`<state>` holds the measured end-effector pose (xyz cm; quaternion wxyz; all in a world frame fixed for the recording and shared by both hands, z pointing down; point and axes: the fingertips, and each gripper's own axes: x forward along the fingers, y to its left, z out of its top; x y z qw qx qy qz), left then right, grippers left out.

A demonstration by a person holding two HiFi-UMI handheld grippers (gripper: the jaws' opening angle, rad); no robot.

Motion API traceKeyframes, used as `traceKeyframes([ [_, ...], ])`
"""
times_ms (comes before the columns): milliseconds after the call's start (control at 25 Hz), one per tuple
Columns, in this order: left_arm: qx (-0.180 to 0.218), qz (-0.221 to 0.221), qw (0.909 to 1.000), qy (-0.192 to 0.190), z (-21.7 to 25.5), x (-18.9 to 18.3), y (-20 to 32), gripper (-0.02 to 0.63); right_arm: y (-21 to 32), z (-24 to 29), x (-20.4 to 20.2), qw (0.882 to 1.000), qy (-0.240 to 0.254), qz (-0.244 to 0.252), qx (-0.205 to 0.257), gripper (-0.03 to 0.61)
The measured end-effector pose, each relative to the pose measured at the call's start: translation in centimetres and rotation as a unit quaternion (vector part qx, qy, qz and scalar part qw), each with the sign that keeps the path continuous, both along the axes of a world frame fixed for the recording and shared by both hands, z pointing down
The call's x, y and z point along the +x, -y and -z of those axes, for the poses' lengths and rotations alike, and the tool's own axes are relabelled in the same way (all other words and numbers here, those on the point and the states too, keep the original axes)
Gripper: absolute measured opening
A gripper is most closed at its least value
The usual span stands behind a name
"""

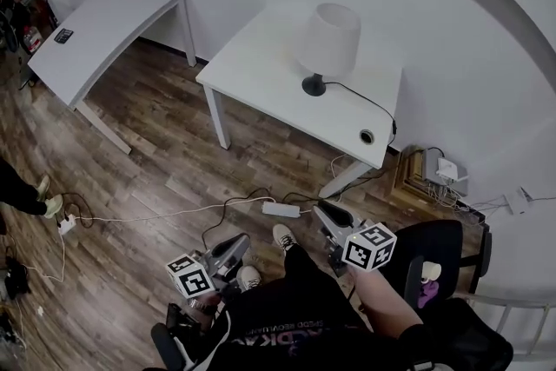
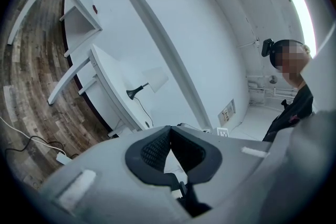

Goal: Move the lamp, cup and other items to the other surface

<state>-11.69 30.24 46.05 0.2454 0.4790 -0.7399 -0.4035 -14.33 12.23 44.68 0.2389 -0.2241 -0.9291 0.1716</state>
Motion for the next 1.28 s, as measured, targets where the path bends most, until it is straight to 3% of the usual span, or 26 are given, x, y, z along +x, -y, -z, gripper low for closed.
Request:
traceKeyframes([
  [200,-0.011,0.042,0.9991,-0.003,0.4,-3.2,0.8,-0.002,4.4,-1.5,-7.0,1.000,-0.013,-0.020,-0.003,0.092],
  [640,-0.038,0.112,0.9929,-0.008,0.3,-10.1,2.7,-0.002,12.9,-6.0,-23.0,0.996,0.003,-0.044,0.074,0.129],
  [880,-0.064,0.154,0.9855,-0.029,-0.2,-11.3,2.0,-0.002,16.1,-9.6,-30.4,0.989,0.001,-0.053,0.137,0.143],
  [1080,-0.089,0.189,0.9767,-0.050,-0.7,-11.3,0.6,-0.002,17.4,-11.3,-35.9,0.986,0.007,-0.082,0.143,0.156],
  [1280,-0.096,0.206,0.9719,-0.061,-1.0,-11.5,0.9,-0.002,17.9,-12.1,-39.5,0.982,0.019,-0.081,0.171,0.171],
])
